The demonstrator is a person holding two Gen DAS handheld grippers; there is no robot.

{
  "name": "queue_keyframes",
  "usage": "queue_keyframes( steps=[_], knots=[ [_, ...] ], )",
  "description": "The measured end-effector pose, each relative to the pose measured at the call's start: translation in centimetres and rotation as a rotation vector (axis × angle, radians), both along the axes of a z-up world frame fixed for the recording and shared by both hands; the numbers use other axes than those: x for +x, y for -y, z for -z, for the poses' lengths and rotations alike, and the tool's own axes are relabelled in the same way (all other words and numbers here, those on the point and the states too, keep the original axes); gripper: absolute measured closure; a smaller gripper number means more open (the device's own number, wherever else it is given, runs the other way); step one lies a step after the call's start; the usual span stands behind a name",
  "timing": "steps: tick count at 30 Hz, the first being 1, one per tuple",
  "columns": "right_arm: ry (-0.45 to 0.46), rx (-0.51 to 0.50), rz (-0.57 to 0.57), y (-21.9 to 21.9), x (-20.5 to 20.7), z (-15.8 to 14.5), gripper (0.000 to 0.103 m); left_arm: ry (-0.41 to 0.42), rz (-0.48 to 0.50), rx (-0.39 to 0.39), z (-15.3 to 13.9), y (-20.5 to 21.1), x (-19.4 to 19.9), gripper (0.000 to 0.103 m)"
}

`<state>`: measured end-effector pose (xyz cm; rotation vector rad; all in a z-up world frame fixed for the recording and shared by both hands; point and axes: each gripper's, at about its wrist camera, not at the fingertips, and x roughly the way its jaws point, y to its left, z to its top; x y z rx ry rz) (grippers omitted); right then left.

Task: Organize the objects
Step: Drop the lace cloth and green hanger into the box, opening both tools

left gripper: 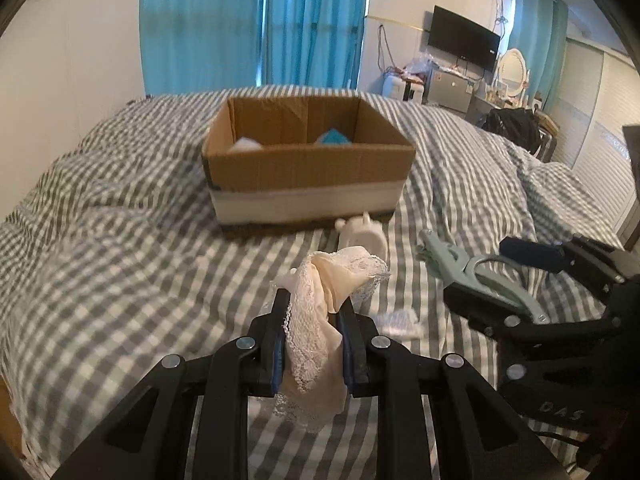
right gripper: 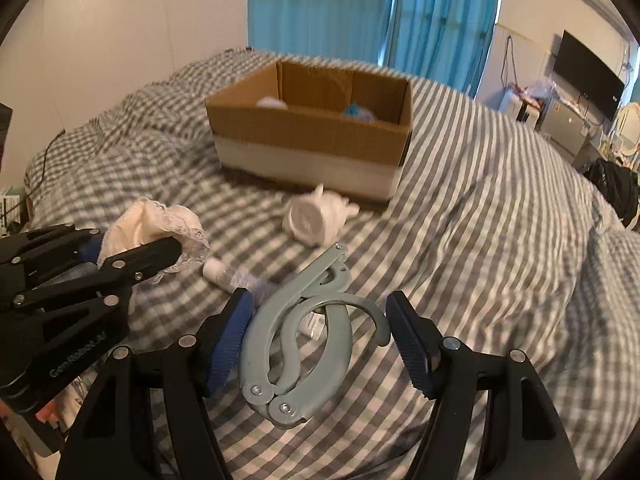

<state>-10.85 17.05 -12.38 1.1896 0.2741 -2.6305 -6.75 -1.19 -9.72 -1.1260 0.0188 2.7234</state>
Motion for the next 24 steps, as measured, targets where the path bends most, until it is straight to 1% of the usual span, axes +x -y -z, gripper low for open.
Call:
queue_keyframes(
  steps=[3, 5, 9, 10, 15, 19, 24],
  knots=[
    [-0.038, 0.002, -0.002, 0.1, -0.6, -1.7, 0.034, -0.022, 0.0, 0.009, -1.4, 0.0, -1.3, 0.081],
    [-0.065, 0.006, -0.007, 0.2, -1.1, -3.1, 0.034, -0.05, -0.004, 0.014, -2.8, 0.2, -2.6, 0.081],
    [-0.138, 0.008, -0.022, 0.4, -2.8, -6.8, 0.034, -0.103, -0.005, 0.018, -5.7, 0.3, -4.8, 0.081],
    [-0.16, 0.006, -0.027, 0.6, -3.6, -8.0, 0.034, -0.117, -0.004, 0.018, -6.4, 0.3, -5.5, 0.081],
    [-0.23, 0.012, -0.045, 1.5, -7.1, -11.9, 0.034, -0.169, -0.011, 0.017, -9.5, 0.4, -9.9, 0.081],
    [-0.267, 0.008, -0.058, 2.5, -10.9, -14.0, 0.034, -0.172, -0.024, 0.006, -9.9, 0.7, -13.9, 0.081],
    [-0.263, 0.009, -0.065, 2.8, -15.5, -14.0, 0.034, -0.14, -0.026, -0.027, -8.2, 0.5, -18.6, 0.081]
  ],
)
